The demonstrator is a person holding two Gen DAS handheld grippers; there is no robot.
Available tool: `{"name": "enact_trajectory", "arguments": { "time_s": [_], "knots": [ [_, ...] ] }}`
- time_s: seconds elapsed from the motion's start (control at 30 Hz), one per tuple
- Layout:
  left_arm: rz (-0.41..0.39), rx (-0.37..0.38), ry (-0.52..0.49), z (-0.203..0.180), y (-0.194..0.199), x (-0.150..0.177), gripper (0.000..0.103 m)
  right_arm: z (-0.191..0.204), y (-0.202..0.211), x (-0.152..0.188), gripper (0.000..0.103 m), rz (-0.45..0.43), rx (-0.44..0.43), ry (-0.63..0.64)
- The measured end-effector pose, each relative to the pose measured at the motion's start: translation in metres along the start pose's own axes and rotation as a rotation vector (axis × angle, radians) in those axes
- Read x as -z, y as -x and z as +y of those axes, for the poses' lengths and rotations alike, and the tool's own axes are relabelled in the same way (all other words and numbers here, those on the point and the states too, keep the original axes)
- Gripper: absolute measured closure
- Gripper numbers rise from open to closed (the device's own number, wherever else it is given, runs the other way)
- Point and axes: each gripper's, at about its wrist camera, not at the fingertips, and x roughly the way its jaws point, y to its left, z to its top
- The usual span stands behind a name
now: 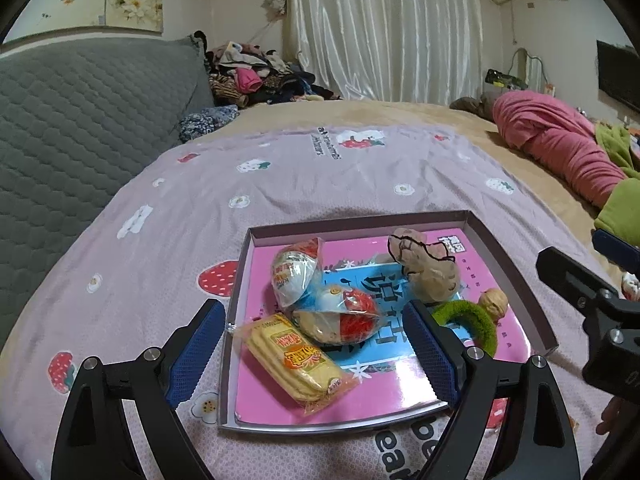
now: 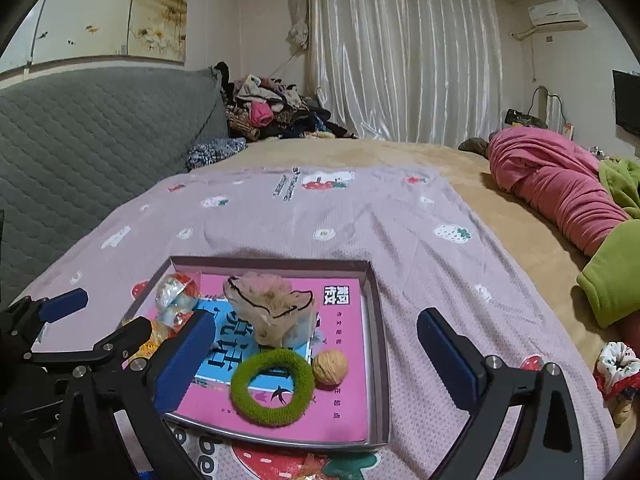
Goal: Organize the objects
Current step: 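Withdraw both open tools back toward the Oreo packet and bread loaf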
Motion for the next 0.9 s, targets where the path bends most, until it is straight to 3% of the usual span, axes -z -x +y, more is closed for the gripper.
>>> {"name": "enact_trajectory", "arguments": {
  "time_s": [0.9],
  "knots": [
    [-0.079, 0.011, 0.005, 0.007, 0.056, -0.013, 0.012, 0.013, 0.066, -0.019, 0.001, -0.166, 0.033, 0.063]
  ]
}}
